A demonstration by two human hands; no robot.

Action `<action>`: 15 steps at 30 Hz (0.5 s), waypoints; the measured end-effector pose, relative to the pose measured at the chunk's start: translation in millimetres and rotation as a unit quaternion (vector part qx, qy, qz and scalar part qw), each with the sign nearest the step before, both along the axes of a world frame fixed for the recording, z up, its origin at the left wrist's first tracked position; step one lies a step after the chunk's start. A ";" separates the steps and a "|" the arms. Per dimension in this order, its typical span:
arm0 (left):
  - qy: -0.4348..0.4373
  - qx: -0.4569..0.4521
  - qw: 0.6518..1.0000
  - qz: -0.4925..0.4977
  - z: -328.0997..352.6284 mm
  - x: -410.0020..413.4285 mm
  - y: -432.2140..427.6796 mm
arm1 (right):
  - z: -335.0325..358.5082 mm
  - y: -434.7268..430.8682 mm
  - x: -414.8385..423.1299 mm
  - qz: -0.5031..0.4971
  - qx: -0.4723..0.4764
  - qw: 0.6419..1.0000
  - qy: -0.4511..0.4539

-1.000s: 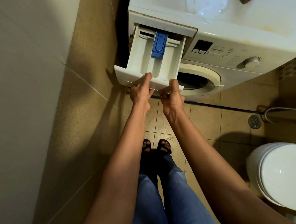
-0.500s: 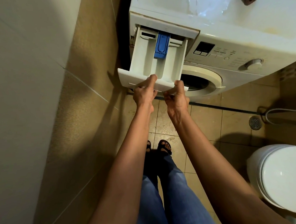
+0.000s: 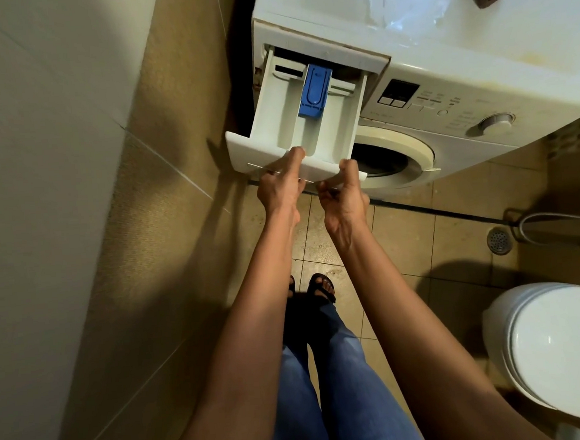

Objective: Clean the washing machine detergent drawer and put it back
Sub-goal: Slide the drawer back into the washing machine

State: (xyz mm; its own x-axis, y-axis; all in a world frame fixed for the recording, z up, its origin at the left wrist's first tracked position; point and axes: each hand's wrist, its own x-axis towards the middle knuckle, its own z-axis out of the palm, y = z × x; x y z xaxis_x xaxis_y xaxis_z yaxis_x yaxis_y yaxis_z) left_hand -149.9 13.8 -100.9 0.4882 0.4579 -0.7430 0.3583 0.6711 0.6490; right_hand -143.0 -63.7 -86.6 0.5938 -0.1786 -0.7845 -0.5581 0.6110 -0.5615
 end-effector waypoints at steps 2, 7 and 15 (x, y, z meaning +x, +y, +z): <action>0.000 0.001 1.000 -0.010 -0.6 2.5 0.7 | 1.8 0.7 3.5 -0.003 -0.005 1.000 -0.001; -0.011 -0.009 1.000 -0.016 5.1 16.9 5.0 | 4.7 3.0 19.5 0.004 -0.012 1.000 -0.006; -0.010 -0.011 1.000 -0.012 4.9 22.7 6.5 | 3.6 3.6 23.2 0.022 -0.029 0.999 -0.012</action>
State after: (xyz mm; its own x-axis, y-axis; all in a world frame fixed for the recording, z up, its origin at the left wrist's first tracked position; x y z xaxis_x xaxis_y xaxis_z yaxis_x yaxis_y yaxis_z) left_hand -127.1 20.3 -96.0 0.5140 0.4300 -0.7423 0.3609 0.6767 0.6418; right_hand -119.8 -60.1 -83.0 0.6206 -0.1960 -0.7593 -0.5698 0.5525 -0.6083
